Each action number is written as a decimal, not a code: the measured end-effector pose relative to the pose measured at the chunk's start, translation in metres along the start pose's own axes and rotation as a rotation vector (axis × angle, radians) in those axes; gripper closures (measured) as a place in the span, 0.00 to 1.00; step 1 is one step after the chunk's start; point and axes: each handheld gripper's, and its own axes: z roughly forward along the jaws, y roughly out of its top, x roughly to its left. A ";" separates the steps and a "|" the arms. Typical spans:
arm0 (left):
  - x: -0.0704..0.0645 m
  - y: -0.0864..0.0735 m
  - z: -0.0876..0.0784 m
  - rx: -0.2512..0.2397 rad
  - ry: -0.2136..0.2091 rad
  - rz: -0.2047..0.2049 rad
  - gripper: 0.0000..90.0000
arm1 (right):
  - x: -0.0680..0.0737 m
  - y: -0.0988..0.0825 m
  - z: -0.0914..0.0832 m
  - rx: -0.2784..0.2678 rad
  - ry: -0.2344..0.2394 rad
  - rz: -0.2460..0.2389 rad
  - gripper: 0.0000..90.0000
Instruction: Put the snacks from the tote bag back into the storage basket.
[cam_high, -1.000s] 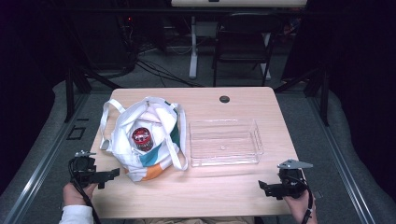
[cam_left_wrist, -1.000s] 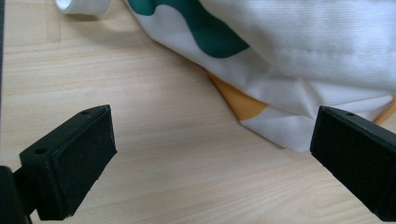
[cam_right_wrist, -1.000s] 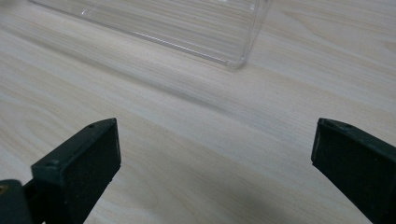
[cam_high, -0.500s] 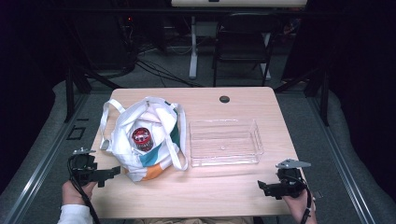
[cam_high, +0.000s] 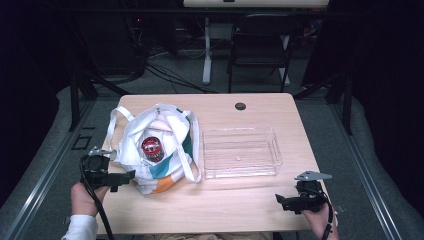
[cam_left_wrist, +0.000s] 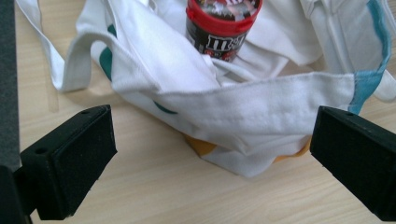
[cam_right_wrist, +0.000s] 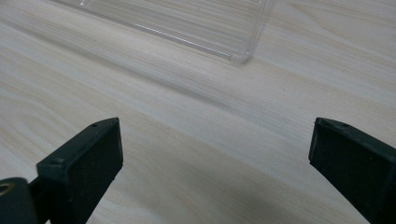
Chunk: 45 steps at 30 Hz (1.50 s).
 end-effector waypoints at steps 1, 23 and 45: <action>0.000 0.002 -0.001 0.001 -0.008 0.006 0.02 | 0.000 0.000 0.000 0.003 -0.003 0.001 0.03; -0.021 0.066 0.017 -0.042 -0.011 0.103 0.00 | -0.001 -0.002 -0.002 -0.001 -0.015 0.008 0.03; -0.035 0.116 0.068 0.092 -0.015 0.117 0.00 | -0.001 -0.002 -0.002 0.004 -0.013 0.007 0.04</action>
